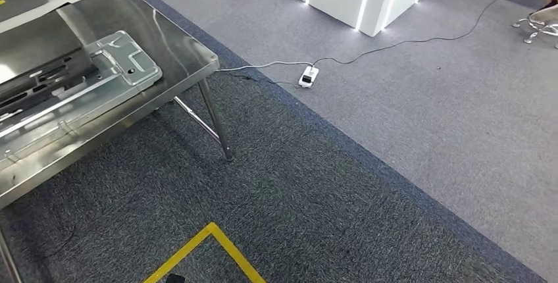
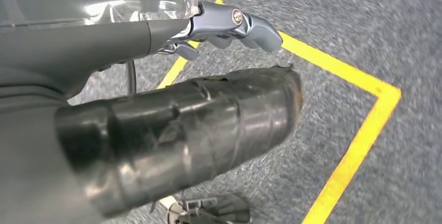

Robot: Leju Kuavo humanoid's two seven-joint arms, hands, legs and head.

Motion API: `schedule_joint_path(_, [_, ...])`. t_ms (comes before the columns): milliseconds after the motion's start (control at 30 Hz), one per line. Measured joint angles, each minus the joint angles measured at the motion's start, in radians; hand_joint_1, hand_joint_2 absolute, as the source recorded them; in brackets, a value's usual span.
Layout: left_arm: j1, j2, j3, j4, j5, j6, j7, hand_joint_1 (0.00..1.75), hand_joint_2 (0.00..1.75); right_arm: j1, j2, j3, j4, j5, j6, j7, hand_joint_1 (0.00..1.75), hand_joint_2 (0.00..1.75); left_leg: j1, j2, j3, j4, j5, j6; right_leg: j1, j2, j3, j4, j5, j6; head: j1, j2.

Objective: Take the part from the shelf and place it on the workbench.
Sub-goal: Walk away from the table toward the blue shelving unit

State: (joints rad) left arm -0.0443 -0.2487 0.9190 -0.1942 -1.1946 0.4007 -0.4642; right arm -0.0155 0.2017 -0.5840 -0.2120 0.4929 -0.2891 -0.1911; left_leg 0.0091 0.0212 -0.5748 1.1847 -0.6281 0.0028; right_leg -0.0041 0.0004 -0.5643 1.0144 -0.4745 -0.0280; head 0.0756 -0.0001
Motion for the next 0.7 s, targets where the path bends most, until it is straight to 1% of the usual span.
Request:
schedule_joint_path(33, [0.002, 0.000, 0.001, 0.000, 0.000, 0.000, 0.001, 0.00, 0.00, 0.000, 0.000, 0.000, 0.000, 0.000, 0.001, 0.002, 0.00, 0.00, 0.000, -0.007, -0.032, 0.064, -0.022, 0.000, 0.001, 0.012, 0.000, 0.001, 0.000, -0.001, 0.000, 0.000])
schedule_joint_path(67, [0.004, 0.000, 0.002, 0.000, 0.000, 0.000, 0.002, 0.00, 0.00, 0.000, 0.000, 0.000, 0.000, 0.000, 0.001, 0.004, 0.00, 0.00, 0.000, -0.010, -0.054, 0.103, -0.026, 0.001, 0.002, 0.024, 0.000, 0.002, 0.000, -0.002, 0.000, 0.000])
schedule_joint_path(100, [0.005, 0.000, 0.003, 0.000, 0.000, 0.000, 0.004, 0.00, 0.00, 0.001, 0.000, 0.000, 0.001, 0.000, 0.001, 0.007, 0.00, 0.00, 0.000, -0.012, -0.060, 0.104, -0.008, 0.003, 0.003, 0.038, 0.001, 0.003, -0.001, -0.002, 0.000, 0.000])
schedule_joint_path(133, [0.006, 0.000, 0.003, 0.000, 0.000, 0.000, 0.005, 0.00, 0.00, 0.001, 0.000, 0.000, 0.001, 0.000, 0.001, 0.009, 0.00, 0.00, 0.000, -0.017, -0.047, 0.065, 0.028, 0.007, 0.004, 0.052, 0.002, 0.005, -0.001, -0.002, 0.000, 0.000])
schedule_joint_path(167, [0.006, 0.000, 0.004, 0.000, 0.000, 0.000, 0.006, 0.00, 0.00, 0.001, 0.000, 0.000, 0.001, 0.000, 0.001, 0.011, 0.00, 0.00, 0.000, -0.033, -0.022, -0.002, 0.072, 0.012, 0.003, 0.065, 0.002, 0.007, -0.001, -0.002, 0.000, 0.000])
schedule_joint_path(200, [0.006, 0.001, 0.004, 0.000, 0.000, 0.000, 0.006, 0.00, 0.00, 0.001, 0.001, 0.000, 0.001, 0.000, 0.001, 0.012, 0.00, 0.00, 0.001, -0.061, 0.002, -0.069, 0.106, 0.018, 0.004, 0.078, 0.000, 0.009, -0.002, 0.000, 0.000, 0.000])
schedule_joint_path(233, [0.006, 0.002, 0.005, 0.000, 0.000, 0.000, 0.006, 0.00, 0.00, 0.000, 0.001, 0.000, 0.002, 0.000, 0.001, 0.013, 0.00, 0.00, 0.001, -0.085, 0.022, -0.123, 0.127, 0.021, 0.003, 0.090, -0.004, 0.012, -0.001, 0.003, 0.000, 0.000])
schedule_joint_path(267, [0.006, 0.003, 0.006, 0.000, 0.000, -0.001, 0.006, 0.00, 0.00, 0.000, 0.002, 0.000, 0.002, 0.000, 0.001, 0.014, 0.00, 0.00, 0.000, -0.104, 0.032, -0.154, 0.135, 0.024, 0.001, 0.101, -0.009, 0.013, 0.000, 0.008, 0.000, 0.000])
schedule_joint_path(300, [0.005, 0.003, 0.006, 0.000, 0.000, -0.001, 0.006, 0.00, 0.00, 0.001, 0.002, 0.000, 0.002, 0.000, 0.001, 0.014, 0.00, 0.00, -0.002, -0.109, 0.035, -0.163, 0.132, 0.025, -0.001, 0.112, -0.014, 0.013, 0.003, 0.015, 0.000, 0.000])
schedule_joint_path(333, [0.005, 0.003, 0.006, 0.000, 0.000, -0.002, 0.006, 0.00, 0.00, 0.003, 0.003, 0.000, 0.003, 0.000, 0.001, 0.014, 0.00, 0.00, -0.003, -0.099, 0.037, -0.169, 0.134, 0.026, -0.004, 0.124, -0.018, 0.011, 0.007, 0.022, -0.001, 0.000])
schedule_joint_path(367, [0.004, 0.003, 0.006, 0.000, 0.000, -0.002, 0.006, 0.00, 0.00, 0.005, 0.003, 0.000, 0.003, 0.000, 0.001, 0.014, 0.00, 0.00, -0.002, -0.087, 0.040, -0.175, 0.138, 0.030, -0.006, 0.125, -0.020, 0.012, 0.007, 0.028, 0.000, 0.000])
schedule_joint_path(400, [0.005, 0.003, 0.006, 0.000, 0.000, -0.002, 0.006, 0.00, 0.00, 0.007, 0.003, 0.000, 0.004, 0.000, 0.001, 0.014, 0.00, 0.00, 0.000, -0.075, 0.044, -0.183, 0.143, 0.035, -0.004, 0.110, -0.026, 0.021, -0.001, 0.033, 0.000, 0.000])
schedule_joint_path(433, [0.005, 0.002, 0.006, 0.000, 0.000, -0.002, 0.005, 0.00, 0.00, 0.008, 0.002, 0.000, 0.004, 0.000, 0.001, 0.014, 0.00, 0.00, 0.001, -0.061, 0.047, -0.192, 0.148, 0.041, -0.002, 0.086, -0.039, 0.049, -0.020, 0.036, 0.001, 0.000])
schedule_joint_path(467, [0.005, 0.002, 0.007, 0.000, 0.000, -0.003, 0.005, 0.00, 0.00, 0.008, 0.002, 0.000, 0.005, 0.000, 0.001, 0.014, 0.00, 0.00, 0.001, -0.046, 0.049, -0.196, 0.150, 0.045, -0.001, 0.054, -0.062, 0.098, -0.049, 0.039, 0.001, 0.000])
schedule_joint_path(500, [0.006, 0.002, 0.007, 0.000, 0.000, -0.003, 0.005, 0.00, 0.00, 0.007, 0.002, 0.000, 0.005, 0.000, 0.001, 0.014, 0.00, 0.00, -0.001, -0.032, 0.049, -0.197, 0.150, 0.048, -0.001, 0.029, -0.094, 0.161, -0.082, 0.042, 0.002, 0.000])
schedule_joint_path(533, [0.007, 0.002, 0.007, 0.000, 0.000, -0.003, 0.005, 0.00, 0.00, 0.006, 0.002, 0.000, 0.005, 0.000, 0.001, 0.014, 0.00, 0.00, -0.003, -0.016, 0.049, -0.196, 0.149, 0.050, -0.003, 0.017, -0.124, 0.223, -0.109, 0.045, 0.002, 0.000])
schedule_joint_path(567, [0.007, 0.002, 0.007, 0.000, 0.000, -0.003, 0.005, 0.00, 0.00, 0.006, 0.002, 0.000, 0.005, 0.000, 0.002, 0.014, 0.00, 0.00, -0.004, -0.001, 0.049, -0.195, 0.147, 0.050, -0.006, 0.011, -0.143, 0.265, -0.120, 0.048, 0.002, 0.000])
schedule_joint_path(600, [0.007, 0.002, 0.007, 0.000, 0.000, -0.003, 0.005, 0.00, 0.00, 0.006, 0.002, 0.000, 0.005, -0.001, 0.002, 0.014, 0.00, 0.00, -0.005, 0.012, 0.049, -0.194, 0.146, 0.049, -0.008, 0.007, -0.144, 0.273, -0.113, 0.050, 0.002, 0.000])
schedule_joint_path(633, [0.007, 0.002, 0.007, 0.000, 0.000, -0.003, 0.004, 0.00, 0.00, 0.008, 0.002, 0.000, 0.006, -0.001, 0.003, 0.014, 0.00, 0.00, -0.005, 0.024, 0.049, -0.193, 0.144, 0.048, -0.010, 0.002, -0.125, 0.241, -0.090, 0.051, 0.002, 0.000])
schedule_joint_path(667, [0.006, 0.002, 0.007, 0.000, 0.000, -0.003, 0.004, 0.00, 0.00, 0.008, 0.002, 0.000, 0.006, -0.001, 0.003, 0.014, 0.00, 0.00, -0.005, 0.034, 0.050, -0.190, 0.141, 0.046, -0.011, -0.007, -0.090, 0.180, -0.057, 0.052, 0.002, 0.000])
schedule_joint_path(700, [0.005, 0.002, 0.007, 0.000, 0.000, -0.003, 0.004, 0.00, 0.00, 0.008, 0.002, 0.000, 0.006, -0.001, 0.004, 0.014, 0.00, 0.00, -0.005, 0.044, 0.051, -0.188, 0.137, 0.043, -0.009, -0.021, -0.051, 0.111, -0.032, 0.050, 0.002, 0.000])
